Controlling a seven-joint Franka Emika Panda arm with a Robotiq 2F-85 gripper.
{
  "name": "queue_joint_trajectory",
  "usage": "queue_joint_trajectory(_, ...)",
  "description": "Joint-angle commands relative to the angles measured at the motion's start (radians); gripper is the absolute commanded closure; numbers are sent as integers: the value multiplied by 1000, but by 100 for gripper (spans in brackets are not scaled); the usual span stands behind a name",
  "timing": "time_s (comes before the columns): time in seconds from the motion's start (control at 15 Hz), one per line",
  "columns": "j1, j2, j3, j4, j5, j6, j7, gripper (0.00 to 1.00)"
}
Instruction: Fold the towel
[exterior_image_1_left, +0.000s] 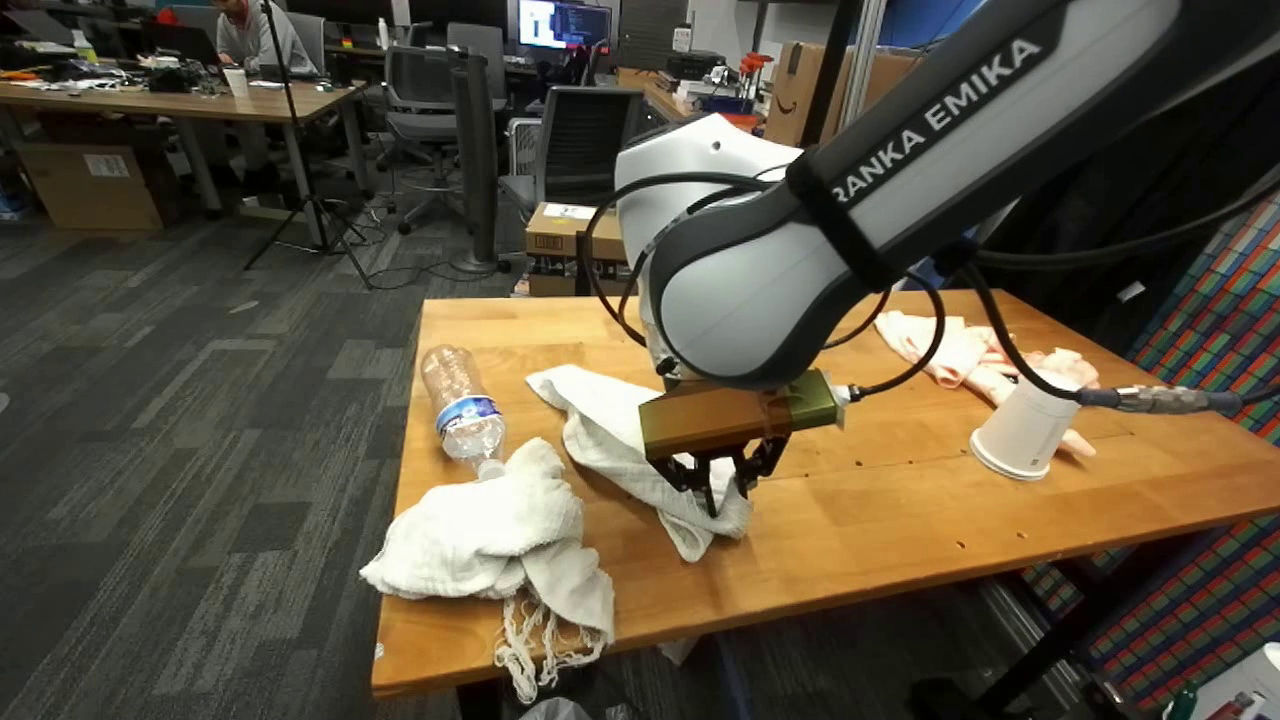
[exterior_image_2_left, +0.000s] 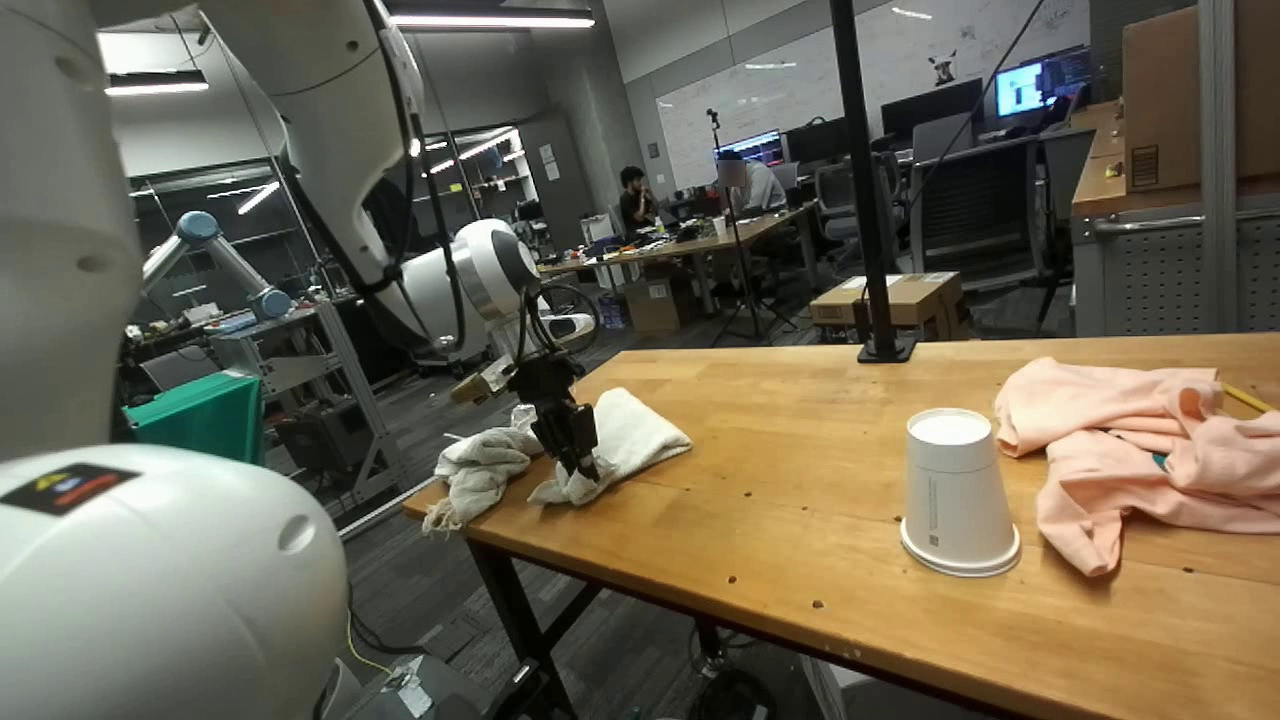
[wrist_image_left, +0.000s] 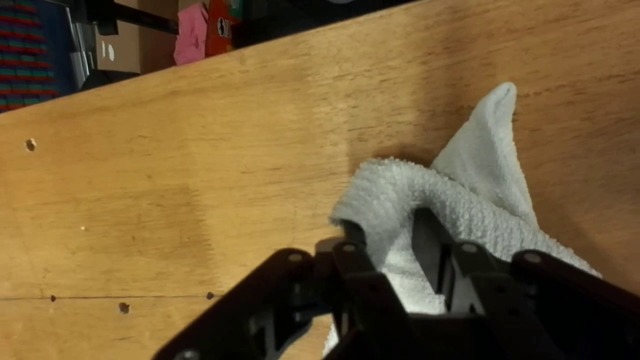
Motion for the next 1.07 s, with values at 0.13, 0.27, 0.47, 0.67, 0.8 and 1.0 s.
queue_joint_trajectory(0.13, -26, -200, -8, -122, 15, 37, 26, 19)
queue_joint_trajectory(0.27, -70, -304, -9, -192, 71, 71, -22, 4)
queue_joint_trajectory(0.47, -140, -441, -34, -282, 221, 137, -129, 0)
queue_joint_trajectory(0.67, -203, -576, -93, -365, 380, 180, -273, 0)
queue_joint_trajectory(0.8, -256, -680, -129, -411, 409, 178, -327, 0)
queue_joint_trajectory(1.0, -308, -640, -107, -367, 391, 146, -326, 0)
